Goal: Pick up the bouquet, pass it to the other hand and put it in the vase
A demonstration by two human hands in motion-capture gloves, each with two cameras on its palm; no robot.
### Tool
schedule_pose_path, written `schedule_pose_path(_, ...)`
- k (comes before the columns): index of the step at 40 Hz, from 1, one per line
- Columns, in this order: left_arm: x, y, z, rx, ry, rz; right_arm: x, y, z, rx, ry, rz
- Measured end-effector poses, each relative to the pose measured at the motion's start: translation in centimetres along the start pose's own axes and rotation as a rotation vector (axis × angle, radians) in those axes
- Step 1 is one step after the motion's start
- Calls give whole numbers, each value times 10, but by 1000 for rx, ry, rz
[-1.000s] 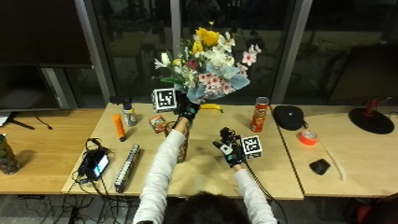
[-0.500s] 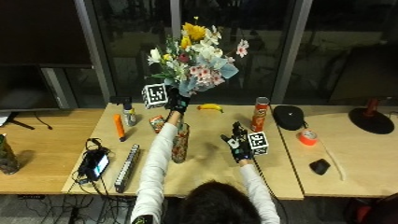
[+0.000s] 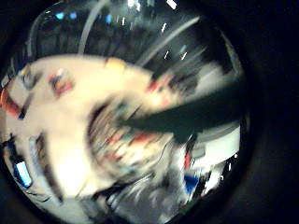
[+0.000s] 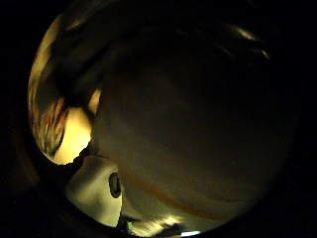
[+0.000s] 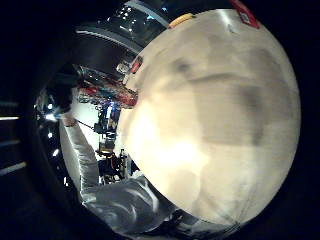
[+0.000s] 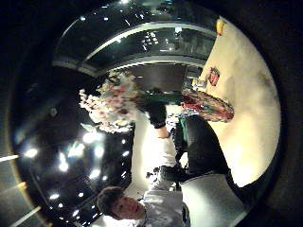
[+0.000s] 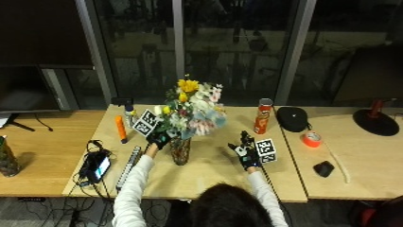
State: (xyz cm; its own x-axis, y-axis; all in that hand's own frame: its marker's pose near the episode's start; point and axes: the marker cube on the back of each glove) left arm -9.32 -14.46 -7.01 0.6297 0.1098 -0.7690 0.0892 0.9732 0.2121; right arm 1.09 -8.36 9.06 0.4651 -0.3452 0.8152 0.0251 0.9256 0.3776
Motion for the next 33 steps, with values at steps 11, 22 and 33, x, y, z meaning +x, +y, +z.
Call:
schedule_pose_path(11,-56,85,9,-181,66,-117,9,20,-7,-3,140,184)
schedule_pose_path(22,-49,93,16,-18,-40,29,32,31,-7,-49,146,186)
schedule_pose_path(33,-38,118,14,-175,309,321,51,33,0,-84,144,207)
